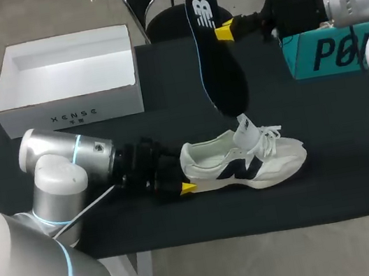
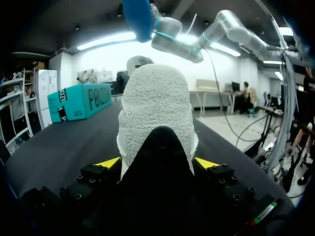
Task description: Take the shoe out of the shoebox, open the shoe tongue, remove and reinsert the insole, then place the shoe into the shoebox
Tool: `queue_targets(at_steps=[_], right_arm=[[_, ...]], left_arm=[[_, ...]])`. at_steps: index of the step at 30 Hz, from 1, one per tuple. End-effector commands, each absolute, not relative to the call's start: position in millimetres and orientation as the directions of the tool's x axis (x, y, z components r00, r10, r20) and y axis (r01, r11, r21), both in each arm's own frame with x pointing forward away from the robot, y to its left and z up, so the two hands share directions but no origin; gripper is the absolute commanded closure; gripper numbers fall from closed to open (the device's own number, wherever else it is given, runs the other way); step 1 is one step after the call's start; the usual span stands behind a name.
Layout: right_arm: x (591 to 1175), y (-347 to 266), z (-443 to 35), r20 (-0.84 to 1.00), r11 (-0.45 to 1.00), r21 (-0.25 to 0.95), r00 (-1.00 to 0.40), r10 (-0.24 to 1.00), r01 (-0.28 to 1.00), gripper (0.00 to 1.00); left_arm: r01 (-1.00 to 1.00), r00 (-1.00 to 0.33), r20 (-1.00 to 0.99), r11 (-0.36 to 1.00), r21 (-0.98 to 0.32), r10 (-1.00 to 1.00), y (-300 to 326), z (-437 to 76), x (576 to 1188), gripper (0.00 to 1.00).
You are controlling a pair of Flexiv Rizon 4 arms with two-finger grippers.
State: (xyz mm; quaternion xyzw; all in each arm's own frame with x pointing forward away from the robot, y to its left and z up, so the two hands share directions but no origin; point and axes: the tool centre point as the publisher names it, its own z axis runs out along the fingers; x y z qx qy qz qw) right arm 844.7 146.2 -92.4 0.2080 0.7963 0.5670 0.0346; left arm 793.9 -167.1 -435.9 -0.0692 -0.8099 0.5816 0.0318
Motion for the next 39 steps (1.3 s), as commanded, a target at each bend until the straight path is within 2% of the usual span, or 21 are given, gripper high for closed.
queue_targets(at_steps=[1, 11, 20, 39], right_arm=[[839.9, 149.8, -86.9, 0.182, 0.298, 0.902, -0.903, 0.390, 0.311, 1.00], [839.9, 149.8, -86.9, 0.182, 0.298, 0.902, -0.903, 0.390, 0.311, 1.00], [812.5, 134.3, -82.7, 0.280, 0.147, 0.920, -0.874, 0.398, 0.362, 1.00], [776.8, 133.5, -79.7, 0.325, 0.145, 0.896, -0.841, 0.432, 0.420, 1.00]], left_arm=[[0.076, -0.989, -0.030, 0.315, -0.946, 0.147, -168.5, -438.7, 793.2, 1.00], [0.076, -0.989, -0.030, 0.315, -0.946, 0.147, -168.5, -438.7, 793.2, 1.00], [0.076, -0.989, -0.030, 0.315, -0.946, 0.147, -168.5, -438.7, 793.2, 1.00], [0.076, -0.989, -0.030, 0.315, -0.946, 0.147, -168.5, -438.7, 793.2, 1.00]])
